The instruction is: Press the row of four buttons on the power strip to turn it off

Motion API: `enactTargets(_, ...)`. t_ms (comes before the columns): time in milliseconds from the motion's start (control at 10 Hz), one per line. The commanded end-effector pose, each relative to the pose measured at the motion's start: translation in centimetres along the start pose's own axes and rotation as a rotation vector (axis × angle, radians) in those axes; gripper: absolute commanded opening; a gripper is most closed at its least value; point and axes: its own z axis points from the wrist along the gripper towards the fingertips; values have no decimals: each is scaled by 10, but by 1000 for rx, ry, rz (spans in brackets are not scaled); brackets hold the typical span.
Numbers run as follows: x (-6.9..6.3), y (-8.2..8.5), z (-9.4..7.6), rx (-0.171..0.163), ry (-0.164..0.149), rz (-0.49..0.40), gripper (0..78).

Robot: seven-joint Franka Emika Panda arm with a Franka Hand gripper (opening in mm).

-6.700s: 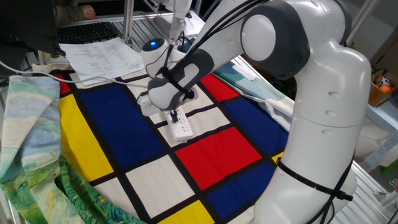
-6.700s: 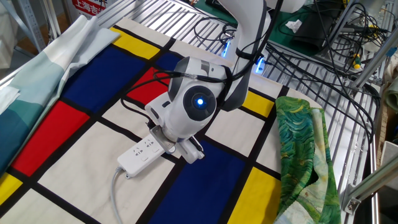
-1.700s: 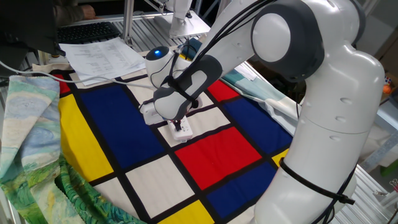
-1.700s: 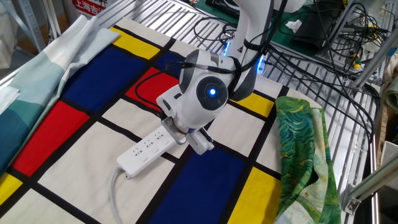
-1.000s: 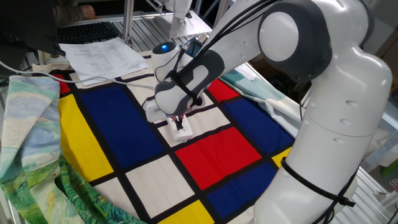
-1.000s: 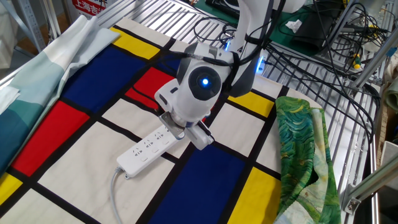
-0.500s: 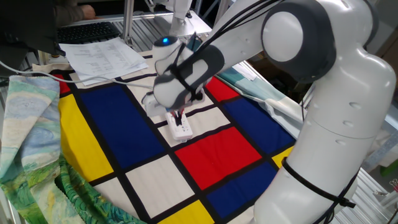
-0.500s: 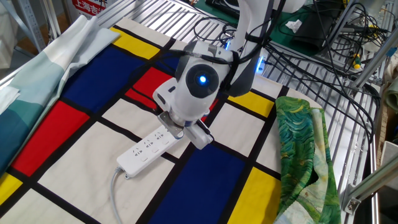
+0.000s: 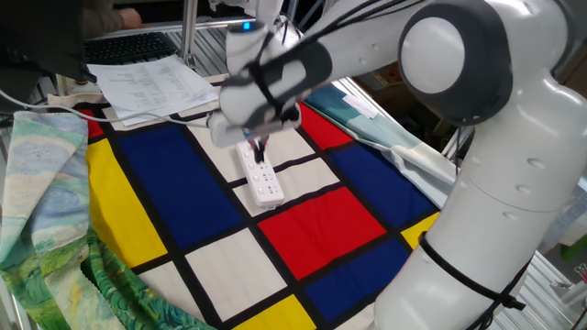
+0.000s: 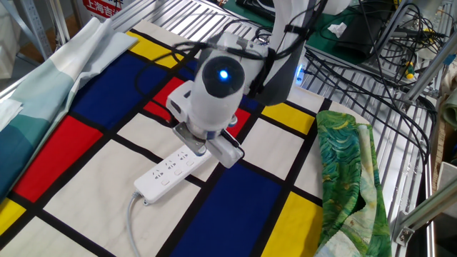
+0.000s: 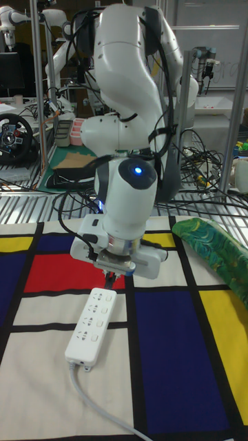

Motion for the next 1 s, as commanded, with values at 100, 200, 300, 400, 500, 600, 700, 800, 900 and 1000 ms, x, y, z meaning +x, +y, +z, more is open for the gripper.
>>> enactTargets(100, -42, -2, -60, -184, -14, -80, 0)
enactTargets(200, -49, -4, -70, -185, -17, -104, 0)
enactTargets(300, -53, -5, -77, -202, -17, -127, 0)
enactTargets(400, -55, -6, -82, -217, -18, -134, 0)
enactTargets(500, -55, -6, -84, -218, -37, -142, 0)
enactTargets(600, -54, -5, -85, -217, -57, -152, 0)
enactTargets(700, -53, -5, -85, -219, -75, -173, 0)
enactTargets(800, -51, -4, -87, -221, -78, -189, 0)
enactTargets(900, -50, -4, -87, -222, -78, -191, 0)
enactTargets(1000, -47, -3, -90, -226, -83, -192, 0)
